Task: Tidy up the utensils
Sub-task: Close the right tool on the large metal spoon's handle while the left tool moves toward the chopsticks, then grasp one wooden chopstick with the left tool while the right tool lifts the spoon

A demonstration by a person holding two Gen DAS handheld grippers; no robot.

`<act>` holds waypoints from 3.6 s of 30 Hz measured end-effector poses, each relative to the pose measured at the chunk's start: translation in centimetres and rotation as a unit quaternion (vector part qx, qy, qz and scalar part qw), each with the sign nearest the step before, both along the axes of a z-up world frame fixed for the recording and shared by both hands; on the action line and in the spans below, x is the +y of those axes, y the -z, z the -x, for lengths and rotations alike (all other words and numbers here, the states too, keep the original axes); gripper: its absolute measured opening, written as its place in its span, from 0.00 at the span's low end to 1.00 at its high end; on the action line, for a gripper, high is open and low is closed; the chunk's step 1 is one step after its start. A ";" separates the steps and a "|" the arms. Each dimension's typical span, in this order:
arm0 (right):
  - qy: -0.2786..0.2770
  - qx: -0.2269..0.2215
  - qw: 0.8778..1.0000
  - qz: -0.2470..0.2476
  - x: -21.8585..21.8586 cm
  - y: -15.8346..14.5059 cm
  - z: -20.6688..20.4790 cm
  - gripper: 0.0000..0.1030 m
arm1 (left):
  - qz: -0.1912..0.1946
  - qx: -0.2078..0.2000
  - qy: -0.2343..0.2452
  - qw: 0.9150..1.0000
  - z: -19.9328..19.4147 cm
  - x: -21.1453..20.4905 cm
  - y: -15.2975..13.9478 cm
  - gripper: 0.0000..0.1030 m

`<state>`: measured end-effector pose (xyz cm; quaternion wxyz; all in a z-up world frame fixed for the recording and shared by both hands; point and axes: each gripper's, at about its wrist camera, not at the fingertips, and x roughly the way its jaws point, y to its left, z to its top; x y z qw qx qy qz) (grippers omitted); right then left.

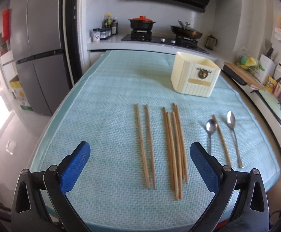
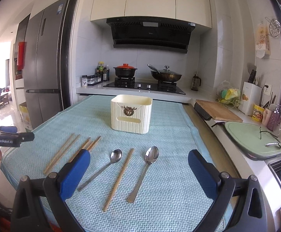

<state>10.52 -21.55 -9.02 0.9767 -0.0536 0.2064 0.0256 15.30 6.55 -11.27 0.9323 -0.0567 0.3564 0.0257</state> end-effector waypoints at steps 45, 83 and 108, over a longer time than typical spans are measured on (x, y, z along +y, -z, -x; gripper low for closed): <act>0.068 0.246 0.966 -0.035 -2.7 13.1 -20.5 0.93 | -0.022 0.140 -0.011 0.990 -18.0 3.1 10.1 1.00; -0.031 0.091 0.994 -0.060 -1.9 -0.4 -15.1 0.41 | 0.060 -0.049 0.088 0.993 -11.3 2.2 -5.4 0.04; -0.061 0.032 0.997 -0.040 -2.1 -8.4 -16.8 0.40 | 0.094 -0.092 0.137 0.982 -16.2 1.0 -13.1 0.04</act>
